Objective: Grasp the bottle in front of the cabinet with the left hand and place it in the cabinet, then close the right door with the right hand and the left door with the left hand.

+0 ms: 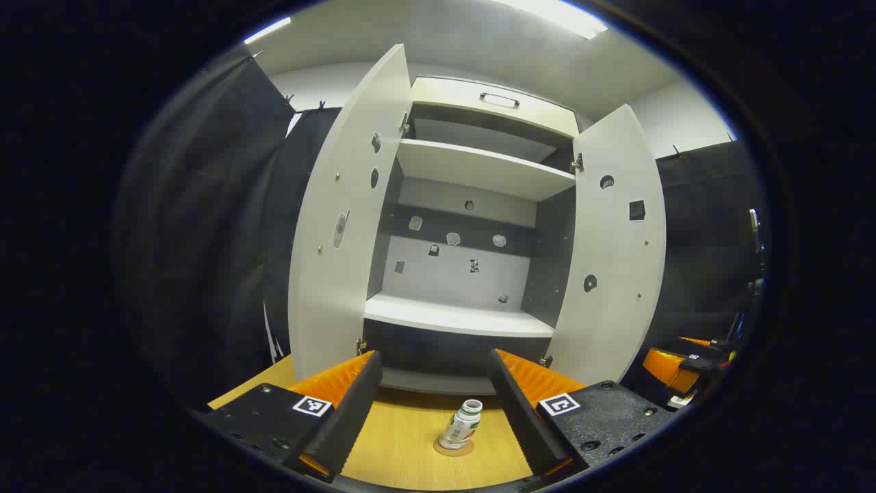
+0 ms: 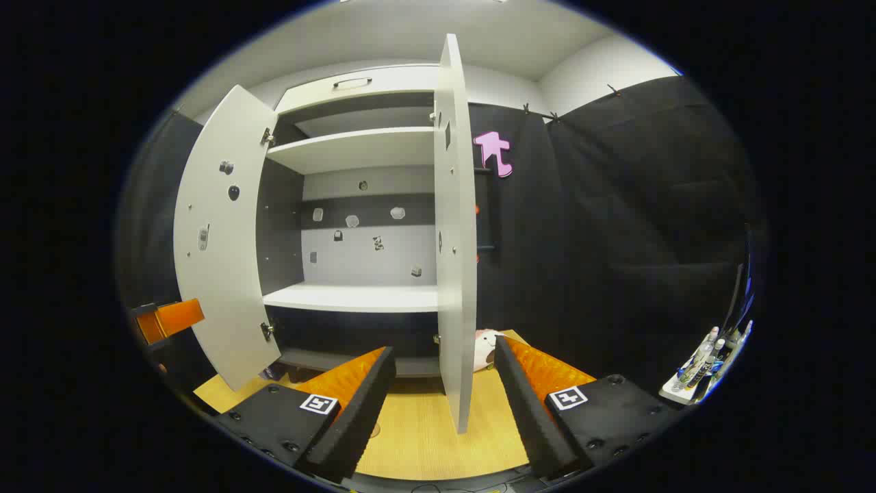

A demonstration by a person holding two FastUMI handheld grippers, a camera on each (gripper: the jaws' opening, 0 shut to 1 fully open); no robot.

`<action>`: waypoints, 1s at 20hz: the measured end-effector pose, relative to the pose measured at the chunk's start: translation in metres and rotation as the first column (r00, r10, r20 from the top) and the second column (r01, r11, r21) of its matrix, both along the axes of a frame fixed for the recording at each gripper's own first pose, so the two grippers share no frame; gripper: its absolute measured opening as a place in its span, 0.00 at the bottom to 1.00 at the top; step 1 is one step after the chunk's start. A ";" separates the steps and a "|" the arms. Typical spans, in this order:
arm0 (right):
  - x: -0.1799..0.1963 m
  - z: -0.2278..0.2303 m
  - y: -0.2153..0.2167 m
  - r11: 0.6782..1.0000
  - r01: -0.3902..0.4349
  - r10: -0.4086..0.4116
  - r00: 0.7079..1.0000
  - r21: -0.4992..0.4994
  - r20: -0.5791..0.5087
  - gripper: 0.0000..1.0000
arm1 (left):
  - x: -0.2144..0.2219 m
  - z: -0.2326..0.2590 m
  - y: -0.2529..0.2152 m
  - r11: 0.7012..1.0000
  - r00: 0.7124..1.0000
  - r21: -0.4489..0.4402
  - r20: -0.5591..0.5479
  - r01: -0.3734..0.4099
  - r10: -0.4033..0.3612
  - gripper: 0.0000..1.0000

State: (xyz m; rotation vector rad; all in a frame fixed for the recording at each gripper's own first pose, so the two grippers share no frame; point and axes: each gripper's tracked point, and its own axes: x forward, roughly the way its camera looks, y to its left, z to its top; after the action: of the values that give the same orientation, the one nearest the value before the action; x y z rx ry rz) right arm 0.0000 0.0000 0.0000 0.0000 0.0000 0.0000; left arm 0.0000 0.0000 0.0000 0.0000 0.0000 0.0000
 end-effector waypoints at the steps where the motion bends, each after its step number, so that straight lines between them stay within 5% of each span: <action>1: -0.001 -0.002 -0.003 1.000 0.005 -0.005 1.000 -0.007 -0.004 0.96 | 0.000 0.004 0.001 1.000 1.000 0.005 0.012 -0.007 0.007 0.95; 12: 0.005 0.004 0.008 1.000 -0.003 0.003 1.000 -0.030 -0.004 0.96 | -0.007 0.017 0.025 0.997 0.997 -0.021 0.042 -0.069 0.070 0.95; 20: 0.002 0.008 0.003 0.999 0.014 -0.014 1.000 -0.046 0.019 0.96 | -0.003 0.016 0.017 0.999 0.997 -0.014 0.059 -0.049 0.049 0.95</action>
State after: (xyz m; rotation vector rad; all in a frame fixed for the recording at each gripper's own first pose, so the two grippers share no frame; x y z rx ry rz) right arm 0.0018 0.0028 0.0081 -0.0457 -0.0188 -0.0141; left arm -0.0029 0.0171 0.0160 -0.0129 -0.0594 0.0492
